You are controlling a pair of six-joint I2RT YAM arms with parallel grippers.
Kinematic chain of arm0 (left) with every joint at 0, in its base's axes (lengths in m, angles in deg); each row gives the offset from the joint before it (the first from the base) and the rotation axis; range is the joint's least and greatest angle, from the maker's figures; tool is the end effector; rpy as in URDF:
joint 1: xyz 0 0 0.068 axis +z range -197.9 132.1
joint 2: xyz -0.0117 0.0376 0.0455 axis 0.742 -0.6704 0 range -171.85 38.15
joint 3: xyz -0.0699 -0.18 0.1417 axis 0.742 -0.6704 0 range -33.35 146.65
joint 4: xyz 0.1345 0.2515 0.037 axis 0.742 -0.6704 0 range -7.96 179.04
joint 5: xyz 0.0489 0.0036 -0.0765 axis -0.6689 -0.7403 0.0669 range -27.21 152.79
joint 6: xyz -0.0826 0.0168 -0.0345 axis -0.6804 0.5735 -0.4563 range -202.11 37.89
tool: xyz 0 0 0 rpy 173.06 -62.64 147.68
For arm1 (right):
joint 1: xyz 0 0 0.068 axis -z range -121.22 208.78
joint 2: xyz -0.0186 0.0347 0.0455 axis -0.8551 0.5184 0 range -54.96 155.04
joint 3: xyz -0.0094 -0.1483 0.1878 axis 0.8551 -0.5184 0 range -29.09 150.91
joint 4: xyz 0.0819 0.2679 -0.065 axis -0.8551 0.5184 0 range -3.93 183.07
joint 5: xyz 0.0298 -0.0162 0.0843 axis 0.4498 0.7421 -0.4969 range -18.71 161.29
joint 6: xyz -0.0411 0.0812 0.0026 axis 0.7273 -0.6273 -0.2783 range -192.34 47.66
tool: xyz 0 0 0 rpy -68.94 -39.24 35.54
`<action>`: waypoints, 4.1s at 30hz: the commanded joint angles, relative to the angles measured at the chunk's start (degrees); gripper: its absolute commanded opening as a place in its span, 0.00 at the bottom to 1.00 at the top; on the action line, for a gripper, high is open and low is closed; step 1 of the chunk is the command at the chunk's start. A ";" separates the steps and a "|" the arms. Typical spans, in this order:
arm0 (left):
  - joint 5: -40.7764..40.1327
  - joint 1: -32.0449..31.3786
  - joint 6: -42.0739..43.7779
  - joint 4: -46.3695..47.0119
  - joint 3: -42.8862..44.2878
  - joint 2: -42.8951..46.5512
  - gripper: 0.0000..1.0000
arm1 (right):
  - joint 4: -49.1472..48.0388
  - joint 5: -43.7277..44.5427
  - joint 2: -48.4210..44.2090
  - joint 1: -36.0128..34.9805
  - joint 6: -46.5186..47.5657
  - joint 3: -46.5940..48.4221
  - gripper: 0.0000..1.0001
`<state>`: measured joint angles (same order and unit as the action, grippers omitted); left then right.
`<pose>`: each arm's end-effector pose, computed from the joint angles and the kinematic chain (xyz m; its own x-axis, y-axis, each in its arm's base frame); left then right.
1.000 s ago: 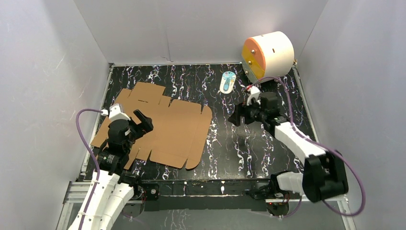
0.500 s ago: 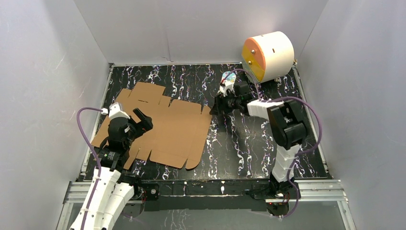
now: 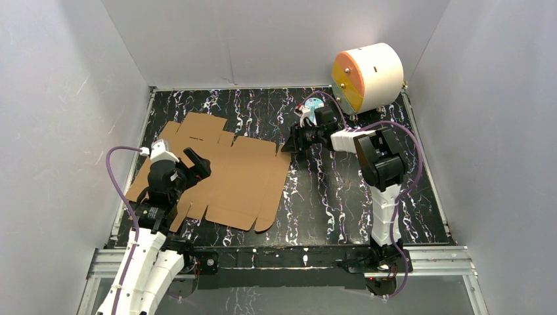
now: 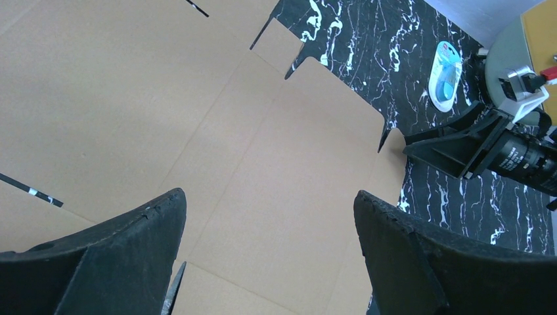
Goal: Fold the paper box
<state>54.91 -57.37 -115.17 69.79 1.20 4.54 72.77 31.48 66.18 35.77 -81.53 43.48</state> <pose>0.2461 -0.0297 0.2563 -0.2786 -0.5014 -0.8191 -0.1400 0.8650 -0.4819 0.4174 0.2339 0.0662 -0.6494 -0.1424 -0.7470 -0.6865 0.5324 0.4953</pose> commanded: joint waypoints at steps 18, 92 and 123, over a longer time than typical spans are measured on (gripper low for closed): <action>3.51 0.42 0.06 2.61 -0.75 0.28 0.96 | -6.40 -0.61 -9.57 2.88 -6.71 -8.03 0.00; 6.36 2.27 -5.90 7.95 13.16 -52.67 0.95 | -16.53 5.57 -3.06 1.10 -23.96 -10.73 0.50; 24.24 -0.05 -9.57 11.05 8.68 -41.46 0.94 | 3.14 31.38 -60.71 1.21 -27.67 -54.66 0.11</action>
<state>75.83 -57.72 -124.13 82.43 7.21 -41.40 70.39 56.81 11.54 36.91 -109.58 -7.57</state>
